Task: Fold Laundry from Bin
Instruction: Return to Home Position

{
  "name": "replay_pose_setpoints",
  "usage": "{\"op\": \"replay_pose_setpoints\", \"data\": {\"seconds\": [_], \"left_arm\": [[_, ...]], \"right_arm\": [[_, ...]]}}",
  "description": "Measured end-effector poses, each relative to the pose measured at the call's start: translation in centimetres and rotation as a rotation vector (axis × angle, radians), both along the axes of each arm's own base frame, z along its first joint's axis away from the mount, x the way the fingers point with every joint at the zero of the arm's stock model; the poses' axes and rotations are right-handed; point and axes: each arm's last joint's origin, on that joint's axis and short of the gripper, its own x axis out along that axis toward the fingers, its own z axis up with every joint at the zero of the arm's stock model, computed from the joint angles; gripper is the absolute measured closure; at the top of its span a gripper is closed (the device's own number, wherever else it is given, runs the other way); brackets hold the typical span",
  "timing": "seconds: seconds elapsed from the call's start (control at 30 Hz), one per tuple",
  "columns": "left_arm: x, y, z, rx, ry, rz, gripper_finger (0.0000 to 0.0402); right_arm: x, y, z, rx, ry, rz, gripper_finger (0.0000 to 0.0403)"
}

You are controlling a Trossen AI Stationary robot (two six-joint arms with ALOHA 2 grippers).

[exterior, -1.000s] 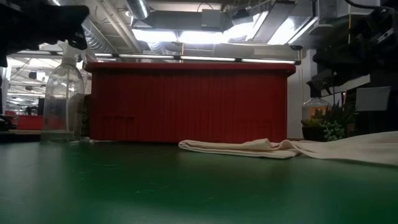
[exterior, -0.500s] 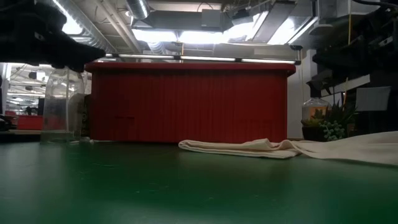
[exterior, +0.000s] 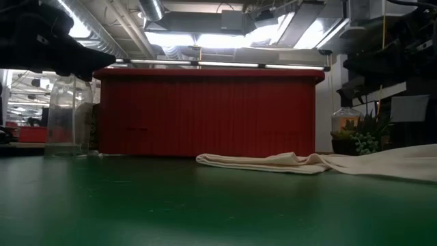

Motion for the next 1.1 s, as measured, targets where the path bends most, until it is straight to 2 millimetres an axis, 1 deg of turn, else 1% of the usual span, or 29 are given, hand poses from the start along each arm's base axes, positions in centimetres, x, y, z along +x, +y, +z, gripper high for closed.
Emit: {"op": "replay_pose_setpoints", "data": {"seconds": [0.57,1.1], "left_arm": [[0.0,0.0,0.0,0.001,0.0,0.0,0.0398],[-0.03,-0.48,0.07,0.002,-0.009,-0.049,0.0398]], "right_arm": [[0.0,0.01,0.0,0.001,0.0,0.001,0.0388],[-0.01,0.0,0.01,0.001,-0.002,0.001,0.0388]]}}
